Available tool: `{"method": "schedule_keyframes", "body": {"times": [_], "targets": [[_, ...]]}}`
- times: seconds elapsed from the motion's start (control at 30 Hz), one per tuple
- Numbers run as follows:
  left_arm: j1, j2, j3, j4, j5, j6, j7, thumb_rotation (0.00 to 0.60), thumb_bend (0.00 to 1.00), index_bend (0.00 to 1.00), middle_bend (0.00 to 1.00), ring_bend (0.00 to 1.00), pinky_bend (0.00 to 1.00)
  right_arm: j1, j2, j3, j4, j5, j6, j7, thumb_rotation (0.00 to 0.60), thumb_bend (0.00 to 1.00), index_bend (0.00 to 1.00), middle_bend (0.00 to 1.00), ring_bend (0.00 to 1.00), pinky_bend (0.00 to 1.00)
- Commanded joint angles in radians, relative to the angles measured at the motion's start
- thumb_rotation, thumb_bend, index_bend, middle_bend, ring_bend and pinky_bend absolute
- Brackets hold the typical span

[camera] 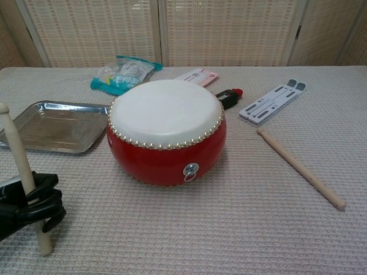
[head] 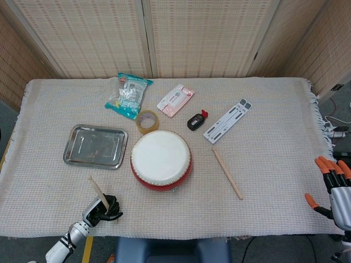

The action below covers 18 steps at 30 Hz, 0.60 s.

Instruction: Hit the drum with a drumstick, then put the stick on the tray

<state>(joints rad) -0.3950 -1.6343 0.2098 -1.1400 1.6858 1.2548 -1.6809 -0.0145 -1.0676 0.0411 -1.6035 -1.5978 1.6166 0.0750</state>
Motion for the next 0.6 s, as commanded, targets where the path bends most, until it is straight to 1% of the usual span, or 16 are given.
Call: {"method": "schedule_keyframes", "body": {"times": [0.03,0.23,0.43,0.6], "targets": [[0.000,-0.001,0.001,0.002,0.001,0.002,-0.002,0.575,0.22,0.83,0.89,0.84,0.77,0.001,0.000,0.001,-0.001,-0.001,0.000,-0.002,0.600,0.25,0.00,0.05,0.00,0.00],[0.006,-0.002,0.002,0.001,0.008,0.026,-0.016,0.576,0.23,0.83,0.90,0.85,0.78,0.001,0.001,0.002,-0.008,-0.002,0.002,-0.010,0.600,0.25,0.00,0.05,0.00,0.00],[0.009,-0.009,0.000,0.006,0.007,0.033,-0.009,0.583,0.23,0.89,0.96,0.91,0.86,0.002,0.002,0.003,-0.012,-0.003,0.002,-0.015,0.600,0.25,0.00,0.05,0.00,0.00],[0.014,-0.010,0.009,0.015,0.020,0.051,-0.010,0.585,0.23,0.90,0.98,0.92,0.88,0.001,0.004,0.003,-0.017,-0.005,0.005,-0.020,0.600,0.25,0.00,0.05,0.00,0.00]]}}
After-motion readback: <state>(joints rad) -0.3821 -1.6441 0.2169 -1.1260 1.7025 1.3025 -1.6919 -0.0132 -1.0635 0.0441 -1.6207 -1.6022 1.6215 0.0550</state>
